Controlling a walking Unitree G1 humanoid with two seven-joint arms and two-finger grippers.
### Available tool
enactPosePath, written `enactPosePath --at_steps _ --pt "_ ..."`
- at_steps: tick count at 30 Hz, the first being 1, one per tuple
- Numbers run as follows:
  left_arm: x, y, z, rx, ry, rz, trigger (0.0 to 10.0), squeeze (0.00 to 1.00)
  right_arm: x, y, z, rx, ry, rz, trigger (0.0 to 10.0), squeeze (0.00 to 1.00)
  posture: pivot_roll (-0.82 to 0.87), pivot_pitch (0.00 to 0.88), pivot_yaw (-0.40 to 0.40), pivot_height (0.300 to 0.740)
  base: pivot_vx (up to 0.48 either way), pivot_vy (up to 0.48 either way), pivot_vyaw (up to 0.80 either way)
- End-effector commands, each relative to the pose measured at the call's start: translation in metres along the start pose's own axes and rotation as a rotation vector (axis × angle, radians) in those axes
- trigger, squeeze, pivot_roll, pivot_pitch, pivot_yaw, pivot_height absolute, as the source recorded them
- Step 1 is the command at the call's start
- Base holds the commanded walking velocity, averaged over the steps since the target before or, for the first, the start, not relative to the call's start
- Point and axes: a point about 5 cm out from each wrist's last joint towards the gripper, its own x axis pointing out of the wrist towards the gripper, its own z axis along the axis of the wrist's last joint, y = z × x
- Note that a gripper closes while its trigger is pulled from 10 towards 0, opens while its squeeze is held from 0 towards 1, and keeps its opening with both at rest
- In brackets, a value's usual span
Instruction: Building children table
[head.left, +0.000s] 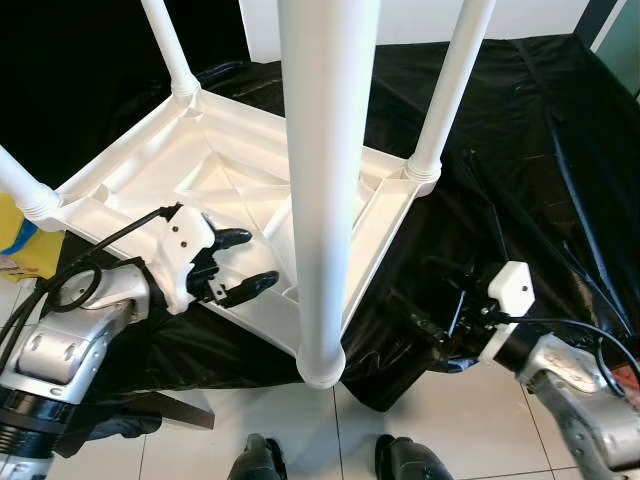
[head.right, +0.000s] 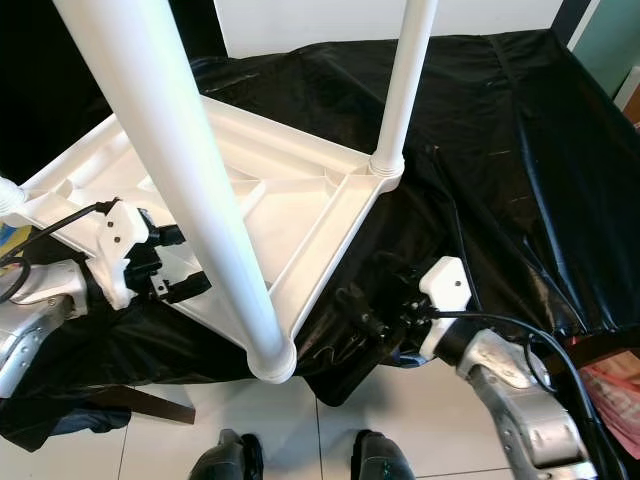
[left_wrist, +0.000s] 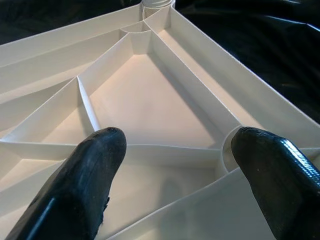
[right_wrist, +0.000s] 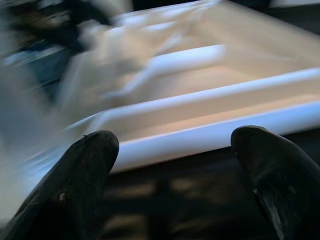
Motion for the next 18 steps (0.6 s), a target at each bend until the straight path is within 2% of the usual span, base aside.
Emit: enactPosePath --at_steps 1,2,3,4,7,11,14,18 --pt "-0.004 -0.005 0.001 0.025 0.008 -0.161 10.0 0.0 -0.003 0.011 0.006 0.025 0.031 0.157 10.0 0.0 -0.04 0.178 0.062 0.74 0.0 0.0 0.0" --pt "-0.004 -0.005 0.001 0.025 0.008 -0.161 10.0 0.0 -0.003 0.011 0.006 0.025 0.031 0.157 10.0 0.0 -0.04 0.178 0.062 0.74 0.0 0.0 0.0" --pt "-0.005 -0.004 0.004 0.029 0.001 -0.163 10.0 0.0 -0.004 0.015 0.008 0.017 0.052 0.24 10.0 0.0 -0.04 0.179 0.065 0.74 0.0 0.0 0.0" --pt "-0.005 -0.004 0.004 0.029 0.001 -0.163 10.0 0.0 -0.004 0.015 0.008 0.017 0.052 0.24 10.0 0.0 -0.04 0.179 0.065 0.74 0.0 0.0 0.0" --pt "-0.005 -0.001 0.011 0.031 -0.019 -0.163 10.0 0.0 0.001 0.02 0.012 -0.008 0.074 0.39 10.0 0.0 -0.02 0.178 0.074 0.74 0.0 0.0 0.0" --pt "-0.004 0.0 0.012 0.032 -0.021 -0.162 10.0 0.0 0.005 0.021 0.013 -0.01 0.073 0.428 10.0 0.0 -0.02 0.177 0.076 0.74 0.0 0.0 0.0" --pt "-0.004 0.004 0.016 0.04 -0.027 -0.16 10.0 0.0 0.023 0.028 0.016 -0.033 0.056 0.575 10.0 0.0 0.0 0.176 0.089 0.74 0.0 0.0 0.0" --pt "-0.005 0.005 0.016 0.045 -0.025 -0.158 10.0 0.0 0.029 0.029 0.017 -0.04 0.05 0.607 10.0 0.0 0.01 0.176 0.093 0.74 0.0 0.0 0.0"
